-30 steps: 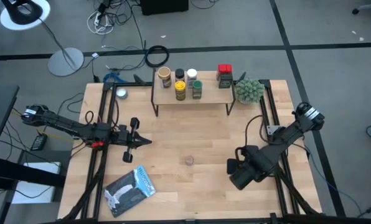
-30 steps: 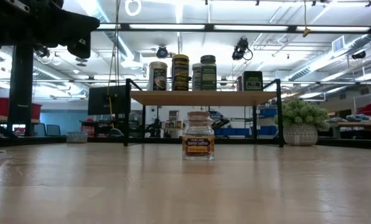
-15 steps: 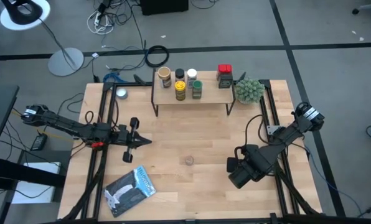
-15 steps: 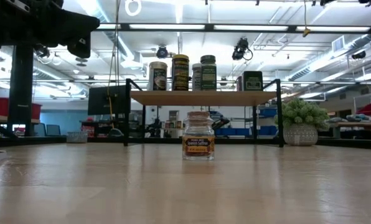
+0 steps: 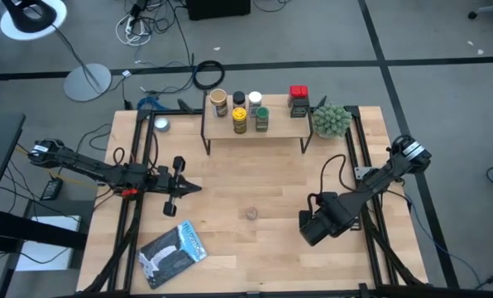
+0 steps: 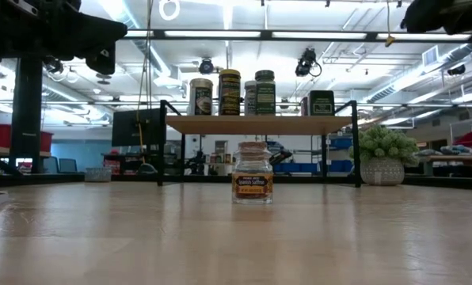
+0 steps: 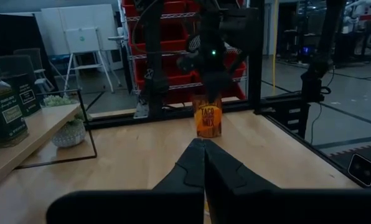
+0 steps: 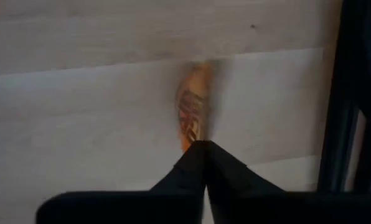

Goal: Shelf spices
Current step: Put the orange seasoning bag on the shelf

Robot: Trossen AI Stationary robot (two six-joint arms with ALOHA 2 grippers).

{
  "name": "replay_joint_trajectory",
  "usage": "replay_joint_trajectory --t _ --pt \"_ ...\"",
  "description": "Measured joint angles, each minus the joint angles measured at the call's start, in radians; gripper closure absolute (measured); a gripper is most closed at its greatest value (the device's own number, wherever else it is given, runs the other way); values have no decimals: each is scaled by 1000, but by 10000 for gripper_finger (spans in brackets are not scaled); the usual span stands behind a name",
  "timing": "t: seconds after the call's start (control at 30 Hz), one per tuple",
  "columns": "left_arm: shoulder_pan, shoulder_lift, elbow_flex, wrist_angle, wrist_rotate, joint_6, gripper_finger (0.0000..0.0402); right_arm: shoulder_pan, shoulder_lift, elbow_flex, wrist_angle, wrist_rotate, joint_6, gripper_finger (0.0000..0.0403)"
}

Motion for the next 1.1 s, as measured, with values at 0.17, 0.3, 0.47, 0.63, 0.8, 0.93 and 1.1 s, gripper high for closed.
replay_joint_trajectory --t 0.17,0.3,0.47,0.63,0.8,0.93,1.1 --pt "0 0 0 3 0 0 400 -3 -44 0 -1 -13 -91 400" --pt "0 0 0 3 0 0 400 -27 -103 0 -14 -15 -256 401" --pt "0 0 0 -9 0 0 400 -96 -189 3 -92 22 -404 401" --pt "0 0 0 -32 -17 -1 400 -214 -255 73 -254 109 -565 402" --pt "0 0 0 -65 -76 -1 400 -392 -320 160 -239 242 -881 402" --pt "0 0 0 -67 -130 -1 400 -561 -335 246 -247 287 -1183 402" --pt "0 0 -1 -28 -158 -4 400 -759 -324 345 -245 307 -1495 403"
